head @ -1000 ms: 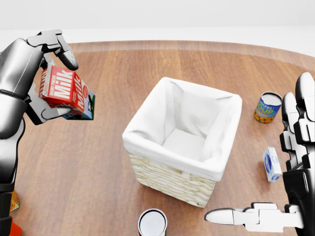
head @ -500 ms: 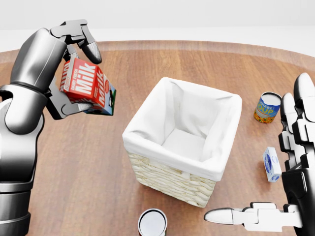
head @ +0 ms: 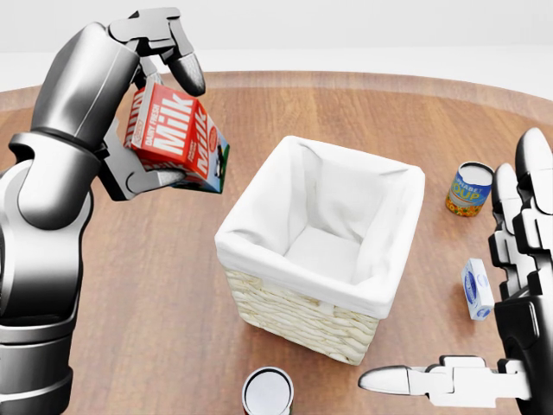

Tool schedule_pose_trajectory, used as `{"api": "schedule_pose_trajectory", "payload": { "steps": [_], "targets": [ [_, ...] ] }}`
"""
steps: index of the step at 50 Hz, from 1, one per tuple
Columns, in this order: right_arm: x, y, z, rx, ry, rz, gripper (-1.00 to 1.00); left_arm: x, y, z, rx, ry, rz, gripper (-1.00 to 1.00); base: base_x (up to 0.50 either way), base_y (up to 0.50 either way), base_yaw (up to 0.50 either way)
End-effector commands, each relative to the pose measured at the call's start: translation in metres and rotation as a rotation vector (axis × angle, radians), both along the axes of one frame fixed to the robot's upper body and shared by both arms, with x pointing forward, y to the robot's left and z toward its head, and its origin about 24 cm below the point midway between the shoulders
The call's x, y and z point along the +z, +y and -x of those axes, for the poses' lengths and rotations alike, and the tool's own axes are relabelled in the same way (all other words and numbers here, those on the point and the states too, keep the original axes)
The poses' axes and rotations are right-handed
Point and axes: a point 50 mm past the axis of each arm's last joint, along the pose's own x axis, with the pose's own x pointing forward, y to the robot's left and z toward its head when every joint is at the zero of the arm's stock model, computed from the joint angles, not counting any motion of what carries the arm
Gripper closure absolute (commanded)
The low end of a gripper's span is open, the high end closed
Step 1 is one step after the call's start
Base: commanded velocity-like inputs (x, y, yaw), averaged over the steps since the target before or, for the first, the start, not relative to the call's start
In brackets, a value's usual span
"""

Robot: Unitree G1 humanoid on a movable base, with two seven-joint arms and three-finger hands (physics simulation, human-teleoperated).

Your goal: Pick the milk and place it in the basket.

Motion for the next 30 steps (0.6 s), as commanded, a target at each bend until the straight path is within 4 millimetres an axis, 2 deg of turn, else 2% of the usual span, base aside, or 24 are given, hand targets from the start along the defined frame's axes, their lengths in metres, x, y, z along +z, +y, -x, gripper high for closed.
{"api": "schedule_pose_trajectory", "payload": {
  "steps": [1, 11, 30],
  "targets": [
    [0.001, 0.0, 0.0, 0.001, -0.004, -0.001, -1.0, 0.018, -0.009, 0.012, -0.04, -0.089, 0.027, 1.0, 0.0, 0.0, 0.0],
    [0.0, 0.0, 0.0, 0.0, 0.002, -0.001, -1.0, 0.017, -0.031, 0.022, -0.097, -0.104, 0.001, 1.0, 0.0, 0.0, 0.0],
    [-0.002, 0.0, -0.001, 0.003, 0.004, -0.002, -1.0, 0.018, -0.056, 0.031, -0.155, -0.117, -0.021, 1.0, 0.0, 0.0, 0.0]
  ]
}}
